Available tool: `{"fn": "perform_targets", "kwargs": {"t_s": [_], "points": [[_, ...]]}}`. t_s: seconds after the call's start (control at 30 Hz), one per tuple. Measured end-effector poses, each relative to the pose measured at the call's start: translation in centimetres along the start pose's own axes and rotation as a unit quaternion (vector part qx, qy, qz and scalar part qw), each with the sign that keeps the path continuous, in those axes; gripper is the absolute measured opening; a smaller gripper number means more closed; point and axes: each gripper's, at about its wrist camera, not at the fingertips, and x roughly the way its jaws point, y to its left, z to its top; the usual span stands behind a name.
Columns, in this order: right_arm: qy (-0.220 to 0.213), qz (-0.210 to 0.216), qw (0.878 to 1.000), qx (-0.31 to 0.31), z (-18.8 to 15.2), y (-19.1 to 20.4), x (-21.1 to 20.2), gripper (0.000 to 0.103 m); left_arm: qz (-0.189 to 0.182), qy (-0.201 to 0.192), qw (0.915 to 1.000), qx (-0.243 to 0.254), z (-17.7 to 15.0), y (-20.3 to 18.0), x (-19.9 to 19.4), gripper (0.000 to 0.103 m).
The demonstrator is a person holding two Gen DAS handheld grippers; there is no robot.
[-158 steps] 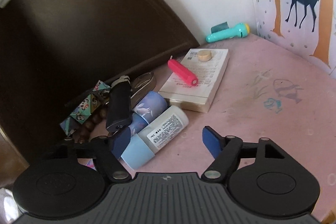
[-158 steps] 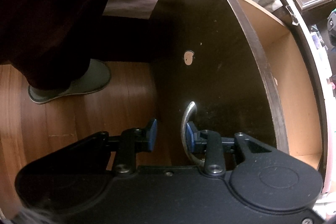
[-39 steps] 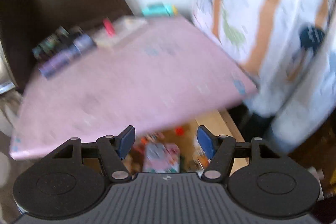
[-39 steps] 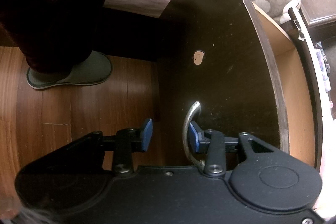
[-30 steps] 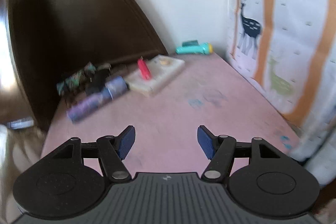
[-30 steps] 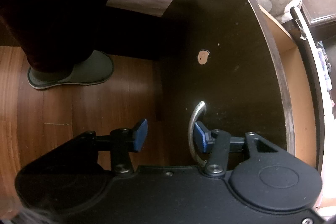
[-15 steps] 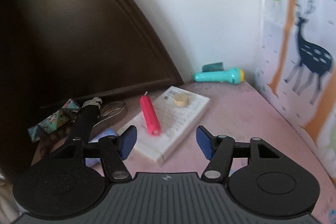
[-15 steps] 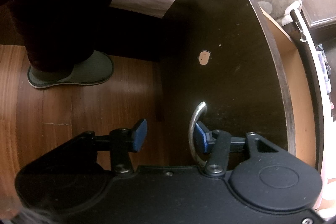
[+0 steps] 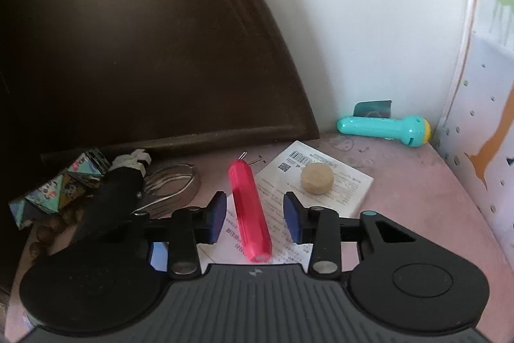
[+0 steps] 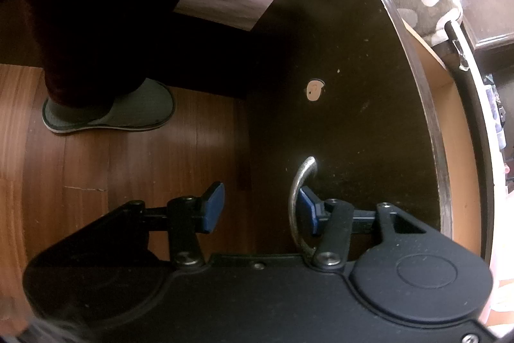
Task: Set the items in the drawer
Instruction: 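Move the left gripper to the pink stick on the book and grasp it, then carry the pink stick into the drawer and open the left gripper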
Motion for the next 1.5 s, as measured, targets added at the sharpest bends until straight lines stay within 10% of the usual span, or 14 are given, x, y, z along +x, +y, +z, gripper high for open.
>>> {"fn": "perform_targets", "kwargs": {"t_s": [0.13, 0.63, 1.13, 1.5], "points": [[-0.001, -0.001, 1.0, -0.001, -0.1, 0.0, 0.0, 0.052, 0.004, 0.018, 0.9998, -0.004, 0.3, 0.1, 0.3, 0.016], [0.001, 0.002, 1.0, 0.005, 0.0, -0.3, -0.2, 0.052, -0.03, -0.024, 0.9992, 0.003, -0.2, 0.2, -8.2, 0.016], [0.007, 0.001, 1.0, 0.009, 0.2, -0.4, -0.1, 0.052, -0.123, -0.008, 0.9915, 0.043, -10.9, -0.5, -22.3, 0.015], [0.013, -0.005, 1.0, 0.006, 0.3, -0.3, 0.2, 0.052, -0.197, 0.101, 0.971, 0.09, -19.9, -3.0, -24.1, 0.016]]}}
